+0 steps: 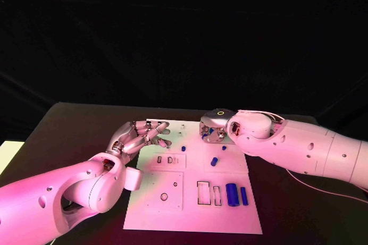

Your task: Assemble the parts on the task board

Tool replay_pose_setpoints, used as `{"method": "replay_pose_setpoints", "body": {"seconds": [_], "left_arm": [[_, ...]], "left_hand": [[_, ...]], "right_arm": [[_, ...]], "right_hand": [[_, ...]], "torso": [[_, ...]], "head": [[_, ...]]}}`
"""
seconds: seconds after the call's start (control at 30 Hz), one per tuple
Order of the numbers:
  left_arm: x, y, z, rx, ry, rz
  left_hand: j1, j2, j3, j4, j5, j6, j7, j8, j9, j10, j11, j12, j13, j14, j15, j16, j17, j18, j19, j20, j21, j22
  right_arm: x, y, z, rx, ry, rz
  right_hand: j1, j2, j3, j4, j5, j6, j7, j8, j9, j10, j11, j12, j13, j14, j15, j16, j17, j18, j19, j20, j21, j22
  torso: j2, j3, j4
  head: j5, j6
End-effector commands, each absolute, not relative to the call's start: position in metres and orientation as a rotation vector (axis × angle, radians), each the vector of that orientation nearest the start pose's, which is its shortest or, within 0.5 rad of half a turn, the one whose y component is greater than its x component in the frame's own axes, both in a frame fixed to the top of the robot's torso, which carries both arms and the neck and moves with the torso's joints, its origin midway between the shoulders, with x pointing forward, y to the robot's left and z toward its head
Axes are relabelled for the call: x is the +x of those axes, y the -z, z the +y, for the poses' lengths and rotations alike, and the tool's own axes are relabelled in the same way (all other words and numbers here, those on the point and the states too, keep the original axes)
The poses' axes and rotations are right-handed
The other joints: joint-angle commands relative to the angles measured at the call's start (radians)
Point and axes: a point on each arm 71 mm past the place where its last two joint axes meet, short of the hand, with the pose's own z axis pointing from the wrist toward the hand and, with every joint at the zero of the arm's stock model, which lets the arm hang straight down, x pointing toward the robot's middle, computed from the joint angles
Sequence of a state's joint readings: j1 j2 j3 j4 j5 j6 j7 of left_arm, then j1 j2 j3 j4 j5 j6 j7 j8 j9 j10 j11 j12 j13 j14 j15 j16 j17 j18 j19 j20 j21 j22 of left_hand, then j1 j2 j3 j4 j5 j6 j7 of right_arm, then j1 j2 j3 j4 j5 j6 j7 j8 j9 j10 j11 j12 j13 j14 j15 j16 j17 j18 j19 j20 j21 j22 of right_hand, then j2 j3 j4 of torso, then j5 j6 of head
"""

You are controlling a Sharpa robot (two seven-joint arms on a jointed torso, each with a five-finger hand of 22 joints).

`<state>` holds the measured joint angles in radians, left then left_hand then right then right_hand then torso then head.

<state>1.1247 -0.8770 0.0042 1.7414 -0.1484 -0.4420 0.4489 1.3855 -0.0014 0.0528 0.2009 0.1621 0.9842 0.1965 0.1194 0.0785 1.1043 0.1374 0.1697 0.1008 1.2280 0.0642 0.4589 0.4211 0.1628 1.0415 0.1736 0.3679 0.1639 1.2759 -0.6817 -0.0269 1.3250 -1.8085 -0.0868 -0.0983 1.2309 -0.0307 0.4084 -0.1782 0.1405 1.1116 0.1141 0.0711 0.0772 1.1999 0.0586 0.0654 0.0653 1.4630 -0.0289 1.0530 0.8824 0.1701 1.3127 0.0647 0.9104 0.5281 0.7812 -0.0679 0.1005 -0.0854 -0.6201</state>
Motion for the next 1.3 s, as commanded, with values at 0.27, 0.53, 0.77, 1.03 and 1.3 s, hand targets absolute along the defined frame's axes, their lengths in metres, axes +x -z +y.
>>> {"method": "replay_pose_setpoints", "body": {"seconds": [0.27,0.53,0.77,1.03,1.3], "left_arm": [[0.438,0.168,0.166,-0.953,1.648,1.406],[0.439,0.169,0.166,-0.955,1.646,1.403],[0.44,0.169,0.167,-0.956,1.642,1.4],[0.44,0.169,0.167,-0.956,1.641,1.397],[0.44,0.167,0.167,-0.954,1.645,1.393]], "left_hand": [[0.003,0.007,-0.005,-0.001,-0.006,-0.004,0.007,-0.006,-0.001,-0.008,-0.003,-0.006,-0.002,-0.011,0.002,0.005,0.003,0.018,-0.007,0.002,0.006,0.001],[0.003,0.008,-0.005,-0.001,-0.005,-0.005,0.007,-0.007,-0.001,-0.009,-0.002,-0.006,-0.002,-0.013,0.002,0.006,0.005,0.018,-0.008,0.002,0.006,0.001],[0.003,0.008,-0.005,-0.001,-0.005,-0.005,0.007,-0.007,-0.001,-0.009,-0.002,-0.006,-0.002,-0.013,0.002,0.006,0.005,0.018,-0.008,0.002,0.006,0.001],[0.004,0.01,-0.004,-0.002,-0.005,-0.005,0.007,-0.007,-0.001,-0.009,-0.002,-0.007,-0.002,-0.014,0.002,0.007,0.006,0.018,-0.009,0.003,0.006,0.001],[0.005,0.011,-0.004,-0.002,-0.005,-0.005,0.007,-0.007,-0.001,-0.009,-0.002,-0.007,-0.002,-0.015,0.002,0.009,0.008,0.018,-0.009,0.003,0.006,0.001]], "right_arm": [[0.528,0.174,-0.173,-0.537,-0.398,1.65],[0.524,0.166,-0.169,-0.483,-0.469,1.554],[0.521,0.153,-0.164,-0.427,-0.526,1.457],[0.52,0.146,-0.154,-0.41,-0.537,1.403],[0.529,0.145,-0.142,-0.408,-0.525,1.361]], "right_hand": [[0.018,-0.004,0.027,-0.002,0.003,0.018,0.006,0.007,0.004,0.021,0.001,0.006,0.003,0.036,-0.001,0.046,0.048,-0.014,0.008,0.004,0.06,0.068],[0.053,0.007,0.069,-0.011,-0.027,0.034,0.013,0.013,0.008,0.043,0.001,0.004,0.004,0.037,0.001,0.09,0.092,-0.024,0.017,0.007,0.128,0.151],[0.056,0.0,0.076,-0.011,-0.022,0.038,0.015,0.014,0.01,0.05,0.002,0.004,0.005,0.036,0.001,0.1,0.1,-0.025,0.016,0.007,0.145,0.17],[0.062,-0.002,0.085,-0.012,-0.019,0.045,0.015,0.016,0.012,0.059,0.0,0.005,0.006,0.035,0.0,0.111,0.11,-0.027,0.015,0.007,0.162,0.19],[0.064,-0.004,0.09,-0.012,-0.013,0.046,0.017,0.016,0.013,0.06,0.001,0.003,0.006,0.035,0.001,0.115,0.115,-0.028,0.014,0.007,0.169,0.196]], "torso": [[0.0,-0.0056,0.0035],[0.0,-0.0086,0.0071],[0.0,-0.0106,0.0091],[0.003,-0.0102,0.0095],[0.003,-0.0119,0.0115]], "head": [[-0.004,-0.005],[-0.008,-0.001],[-0.009,0.011],[-0.005,0.015],[-0.005,0.018]]}}
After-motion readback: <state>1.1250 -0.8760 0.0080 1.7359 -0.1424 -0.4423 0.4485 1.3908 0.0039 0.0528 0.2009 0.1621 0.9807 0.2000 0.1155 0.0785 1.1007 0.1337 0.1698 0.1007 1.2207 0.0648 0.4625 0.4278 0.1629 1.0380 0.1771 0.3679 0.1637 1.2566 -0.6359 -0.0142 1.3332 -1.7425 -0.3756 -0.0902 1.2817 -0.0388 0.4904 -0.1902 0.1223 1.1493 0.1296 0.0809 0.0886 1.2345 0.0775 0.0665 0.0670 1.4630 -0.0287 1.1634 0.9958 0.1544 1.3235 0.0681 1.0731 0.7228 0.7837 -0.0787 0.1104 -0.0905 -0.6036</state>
